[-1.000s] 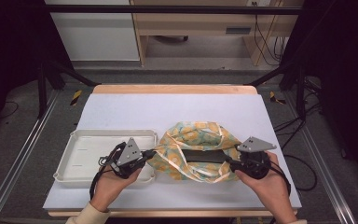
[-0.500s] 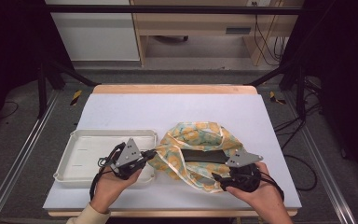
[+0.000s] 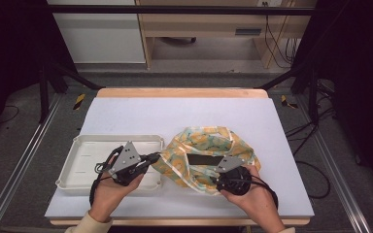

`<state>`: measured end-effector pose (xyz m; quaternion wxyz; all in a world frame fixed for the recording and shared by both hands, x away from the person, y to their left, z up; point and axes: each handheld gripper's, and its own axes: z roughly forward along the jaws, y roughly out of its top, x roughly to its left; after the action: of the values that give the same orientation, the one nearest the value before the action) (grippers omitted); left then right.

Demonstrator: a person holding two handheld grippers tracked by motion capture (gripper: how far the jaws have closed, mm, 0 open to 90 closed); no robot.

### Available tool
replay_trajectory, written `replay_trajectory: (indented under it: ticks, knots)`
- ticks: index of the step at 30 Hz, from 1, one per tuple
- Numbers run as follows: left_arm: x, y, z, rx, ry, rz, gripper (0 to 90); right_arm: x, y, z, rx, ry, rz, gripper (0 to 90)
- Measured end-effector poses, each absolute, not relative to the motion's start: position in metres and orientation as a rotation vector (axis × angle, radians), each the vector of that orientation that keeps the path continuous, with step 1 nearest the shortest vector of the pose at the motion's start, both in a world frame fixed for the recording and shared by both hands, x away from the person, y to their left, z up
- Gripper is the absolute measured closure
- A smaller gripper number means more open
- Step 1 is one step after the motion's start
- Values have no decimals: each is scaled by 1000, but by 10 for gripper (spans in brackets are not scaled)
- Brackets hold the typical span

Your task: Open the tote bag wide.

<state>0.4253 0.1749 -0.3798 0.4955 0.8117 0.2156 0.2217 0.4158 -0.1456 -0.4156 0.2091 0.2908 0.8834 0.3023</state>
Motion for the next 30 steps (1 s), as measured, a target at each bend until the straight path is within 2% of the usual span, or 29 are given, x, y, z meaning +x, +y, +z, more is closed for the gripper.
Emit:
replay_trajectory:
  ticks: [1, 2, 3, 6, 12, 19, 25, 30]
  knots:
    - [425, 175, -380, 1967, 522, 537, 900, 416, -146, -416, 809, 2457, 841, 675]
    - [424, 175, -380, 1970, 519, 534, 900, 418, -148, -414, 845, 2431, 859, 787]
    - [424, 175, -380, 1974, 521, 529, 900, 419, -149, -413, 854, 2416, 864, 840]
    - [424, 174, -382, 2010, 520, 510, 900, 420, -152, -412, 892, 2351, 898, 889]
    - [419, 190, -380, 2015, 567, 575, 745, 414, -154, -415, 916, 2240, 930, 896]
    - [430, 207, -360, 2038, 614, 625, 687, 399, -158, -422, 886, 2216, 971, 892]
    - [454, 174, -343, 2132, 561, 640, 550, 381, -155, -440, 818, 2258, 970, 888]
    - [463, 143, -354, 2223, 494, 587, 454, 380, -162, -443, 843, 2240, 1008, 891]
